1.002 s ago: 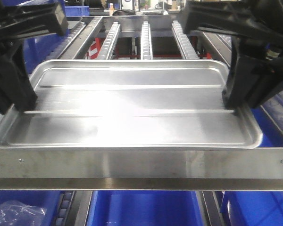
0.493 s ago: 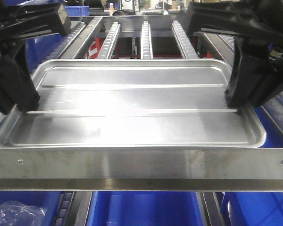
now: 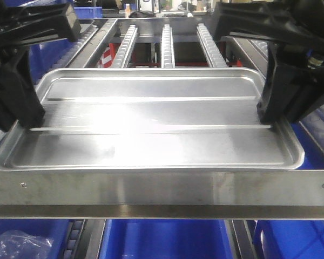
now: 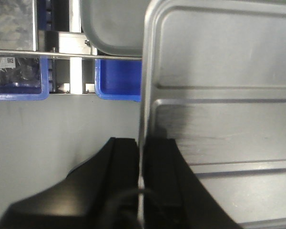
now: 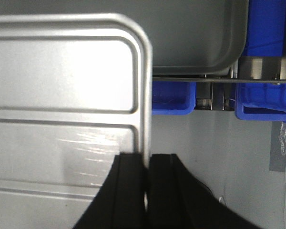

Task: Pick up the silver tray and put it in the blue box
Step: 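Lift the tray with both grippers and pull it toward the robot, then hold the tray level in both grippers while driving to the blue bin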

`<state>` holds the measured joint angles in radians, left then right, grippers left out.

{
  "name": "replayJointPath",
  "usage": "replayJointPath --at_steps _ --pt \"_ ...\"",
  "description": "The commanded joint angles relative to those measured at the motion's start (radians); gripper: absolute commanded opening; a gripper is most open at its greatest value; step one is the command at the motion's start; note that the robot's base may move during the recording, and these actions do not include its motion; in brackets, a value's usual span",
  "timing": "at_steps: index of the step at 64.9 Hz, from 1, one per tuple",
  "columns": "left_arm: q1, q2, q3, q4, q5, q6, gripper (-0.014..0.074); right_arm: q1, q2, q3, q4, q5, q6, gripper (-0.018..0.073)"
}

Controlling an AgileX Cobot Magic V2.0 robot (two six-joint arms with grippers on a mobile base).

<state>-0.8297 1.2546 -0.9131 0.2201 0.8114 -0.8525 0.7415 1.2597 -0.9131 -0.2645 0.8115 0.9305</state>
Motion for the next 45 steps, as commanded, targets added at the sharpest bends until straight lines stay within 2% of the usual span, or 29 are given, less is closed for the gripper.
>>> replayJointPath --at_steps 1,45 --pt "-0.007 -0.032 -0.025 0.020 -0.016 -0.010 -0.0006 -0.002 -0.032 -0.025 -0.040 -0.022 -0.002 0.0057" --pt "-0.007 -0.032 -0.025 0.020 -0.016 -0.010 -0.0006 -0.002 -0.032 -0.025 -0.040 -0.022 -0.002 0.0057"
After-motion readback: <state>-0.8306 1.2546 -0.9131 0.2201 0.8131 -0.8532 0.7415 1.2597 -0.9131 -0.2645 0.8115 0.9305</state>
